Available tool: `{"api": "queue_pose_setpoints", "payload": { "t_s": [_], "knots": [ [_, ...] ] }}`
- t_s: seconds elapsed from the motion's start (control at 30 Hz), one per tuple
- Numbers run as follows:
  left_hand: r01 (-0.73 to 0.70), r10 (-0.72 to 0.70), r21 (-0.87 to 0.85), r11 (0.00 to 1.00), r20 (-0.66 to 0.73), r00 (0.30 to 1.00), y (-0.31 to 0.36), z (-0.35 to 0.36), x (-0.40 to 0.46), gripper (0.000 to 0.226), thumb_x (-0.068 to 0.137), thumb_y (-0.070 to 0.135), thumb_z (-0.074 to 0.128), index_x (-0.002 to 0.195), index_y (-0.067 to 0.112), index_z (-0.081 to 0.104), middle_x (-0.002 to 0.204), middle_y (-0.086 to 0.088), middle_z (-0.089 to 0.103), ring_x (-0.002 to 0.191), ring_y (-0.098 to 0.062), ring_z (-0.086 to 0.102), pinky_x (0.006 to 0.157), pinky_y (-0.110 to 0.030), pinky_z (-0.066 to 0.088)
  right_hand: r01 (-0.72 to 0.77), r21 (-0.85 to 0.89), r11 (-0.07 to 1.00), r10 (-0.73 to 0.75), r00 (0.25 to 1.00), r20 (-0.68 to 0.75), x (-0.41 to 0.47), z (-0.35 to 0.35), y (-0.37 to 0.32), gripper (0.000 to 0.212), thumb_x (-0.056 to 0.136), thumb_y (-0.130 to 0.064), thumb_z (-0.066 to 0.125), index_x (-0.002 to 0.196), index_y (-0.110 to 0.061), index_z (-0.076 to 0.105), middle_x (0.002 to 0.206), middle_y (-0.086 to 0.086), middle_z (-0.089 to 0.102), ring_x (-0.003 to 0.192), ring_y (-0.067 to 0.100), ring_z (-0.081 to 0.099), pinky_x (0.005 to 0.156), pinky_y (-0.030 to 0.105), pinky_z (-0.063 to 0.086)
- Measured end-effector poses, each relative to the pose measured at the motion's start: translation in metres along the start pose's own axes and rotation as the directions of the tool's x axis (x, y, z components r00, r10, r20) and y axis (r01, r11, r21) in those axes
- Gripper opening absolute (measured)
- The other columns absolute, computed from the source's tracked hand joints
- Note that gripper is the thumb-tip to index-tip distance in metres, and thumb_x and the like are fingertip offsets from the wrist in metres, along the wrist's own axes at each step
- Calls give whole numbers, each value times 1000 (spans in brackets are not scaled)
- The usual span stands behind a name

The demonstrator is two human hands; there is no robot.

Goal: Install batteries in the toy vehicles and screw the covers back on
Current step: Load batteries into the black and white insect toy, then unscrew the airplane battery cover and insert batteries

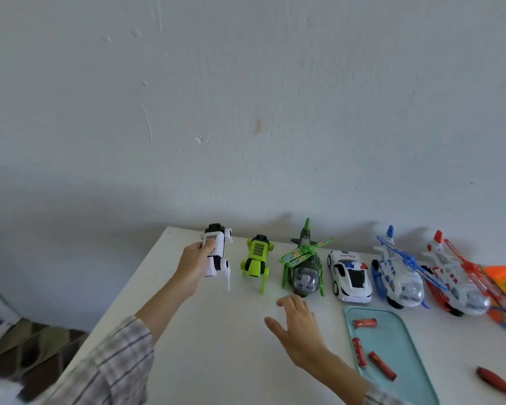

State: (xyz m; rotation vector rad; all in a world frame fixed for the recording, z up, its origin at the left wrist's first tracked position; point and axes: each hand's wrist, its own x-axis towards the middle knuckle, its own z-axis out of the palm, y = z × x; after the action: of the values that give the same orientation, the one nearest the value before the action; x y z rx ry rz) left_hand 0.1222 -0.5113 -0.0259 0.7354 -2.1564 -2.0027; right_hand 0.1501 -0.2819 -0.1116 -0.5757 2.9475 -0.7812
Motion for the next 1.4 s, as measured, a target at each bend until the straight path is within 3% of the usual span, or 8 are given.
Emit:
{"api": "queue_pose_setpoints", "payload": {
  "t_s": [0.1, 0.17, 0.47, 0.7, 0.83, 1.07, 1.3, 1.4],
  "knots": [
    [6, -8, 112, 994, 17, 1000, -2, 8, 40, 29, 96, 24, 52, 71, 10, 52, 70, -6, 51, 61, -19, 49, 54, -25, 35, 35, -228, 973, -38, 999, -7, -10, 17, 27, 43, 91, -52, 36, 121, -23, 49, 128, -4, 45, 118, 18, 46, 99, 26, 38],
    [21, -25, 168, 986, 26, 999, -8, 15, 61, 30, 94, 24, 54, 68, 10, 51, 71, -7, 50, 62, -22, 49, 53, -25, 35, 67, -297, 952, -91, 993, -68, -14, 23, 34, 37, 85, -55, 37, 104, -27, 54, 115, -2, 58, 103, 18, 59, 86, 27, 51],
    [9, -20, 296, 955, 36, 999, -27, 16, 91, 30, 96, 29, 55, 72, 11, 55, 80, -12, 55, 69, -25, 51, 57, -29, 35, 132, -315, 940, -176, 978, -115, -10, 28, 43, 34, 82, -54, 43, 95, -26, 56, 109, 2, 62, 97, 20, 61, 81, 30, 54],
    [-92, 97, 452, 887, 12, 995, -32, 17, 85, 44, 99, 44, 42, 87, 6, 60, 91, -12, 64, 86, -29, 59, 69, -32, 41, 134, -319, 938, -178, 977, -115, -7, 28, 44, 34, 80, -55, 44, 94, -25, 54, 107, 2, 61, 94, 21, 60, 79, 30, 53],
    [-75, 170, 504, 861, -146, 974, -36, 9, 71, 56, 94, 52, 45, 130, 9, 51, 130, -20, 51, 121, -38, 46, 98, -51, 41, 107, -299, 948, -136, 987, -80, -5, 26, 41, 36, 80, -57, 44, 95, -26, 54, 107, 1, 59, 94, 19, 58, 82, 28, 52],
    [-330, 507, 512, 793, -255, 823, -54, 27, -22, 37, 93, 22, 59, 126, 9, 52, 136, -19, 42, 128, -38, 31, 99, -52, 30, 44, 25, 999, -49, 971, 236, -15, -14, 37, 48, 88, -38, 62, 129, -15, 50, 142, 6, 38, 129, 23, 35, 108, 32, 29],
    [-435, 554, 491, 754, -120, 824, -98, 90, -115, 41, 78, 29, 55, 116, 14, 56, 137, -13, 36, 130, -31, 28, 100, -53, 28, -49, 288, 956, 12, 991, 130, -61, -107, 64, 23, 86, -26, 68, 107, -18, 64, 94, -12, 60, 80, 0, 55, 69, 14, 48],
    [-460, 532, 467, 755, -25, 846, -105, 133, -140, 31, 81, 13, 65, 112, 16, 59, 136, -10, 38, 131, -31, 28, 101, -49, 25, -97, 269, 958, 72, 992, 104, -86, -145, 98, 12, 86, -21, 68, 97, -21, 64, 83, -14, 60, 70, -2, 55, 71, 17, 49]
  ]
}}
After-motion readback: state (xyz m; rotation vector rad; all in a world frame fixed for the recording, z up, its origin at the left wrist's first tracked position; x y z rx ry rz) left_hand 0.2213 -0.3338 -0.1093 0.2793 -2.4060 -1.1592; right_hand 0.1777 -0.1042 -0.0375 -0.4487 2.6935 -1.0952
